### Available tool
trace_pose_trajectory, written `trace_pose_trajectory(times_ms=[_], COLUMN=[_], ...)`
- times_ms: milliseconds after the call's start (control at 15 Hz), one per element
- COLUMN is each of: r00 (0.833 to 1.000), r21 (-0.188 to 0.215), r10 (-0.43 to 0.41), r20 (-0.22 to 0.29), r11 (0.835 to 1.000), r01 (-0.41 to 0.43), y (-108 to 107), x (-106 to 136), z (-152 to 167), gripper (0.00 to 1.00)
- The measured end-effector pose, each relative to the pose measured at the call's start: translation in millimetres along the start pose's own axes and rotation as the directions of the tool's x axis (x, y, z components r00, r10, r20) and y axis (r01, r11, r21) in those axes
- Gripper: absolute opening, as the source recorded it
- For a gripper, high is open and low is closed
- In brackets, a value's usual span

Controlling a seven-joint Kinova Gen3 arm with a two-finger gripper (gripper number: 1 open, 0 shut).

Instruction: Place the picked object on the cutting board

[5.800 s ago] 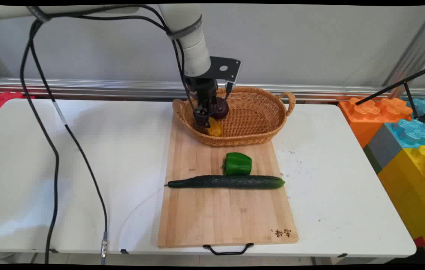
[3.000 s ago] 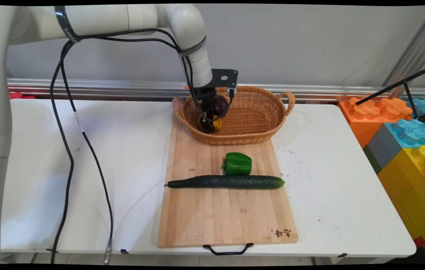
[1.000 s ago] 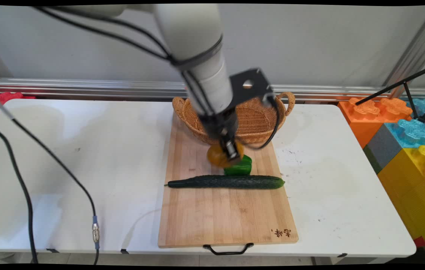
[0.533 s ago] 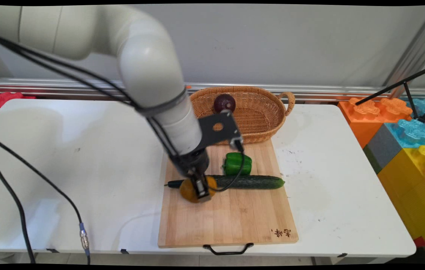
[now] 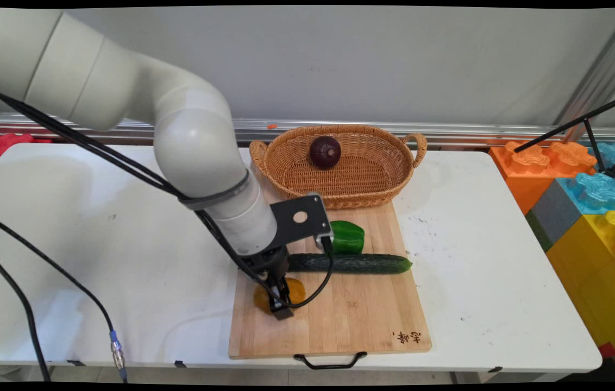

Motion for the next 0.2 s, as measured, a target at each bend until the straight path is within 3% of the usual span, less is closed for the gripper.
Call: trace_pose_trajectory(times_ms=[200], r00=[1.000], r21=[-0.001], r10=[0.018], r20=[-0.008], r11=[1.000], r01=[-0.018], y=[2.3], x=[-2.5], z=[4.0], gripper=[1.00])
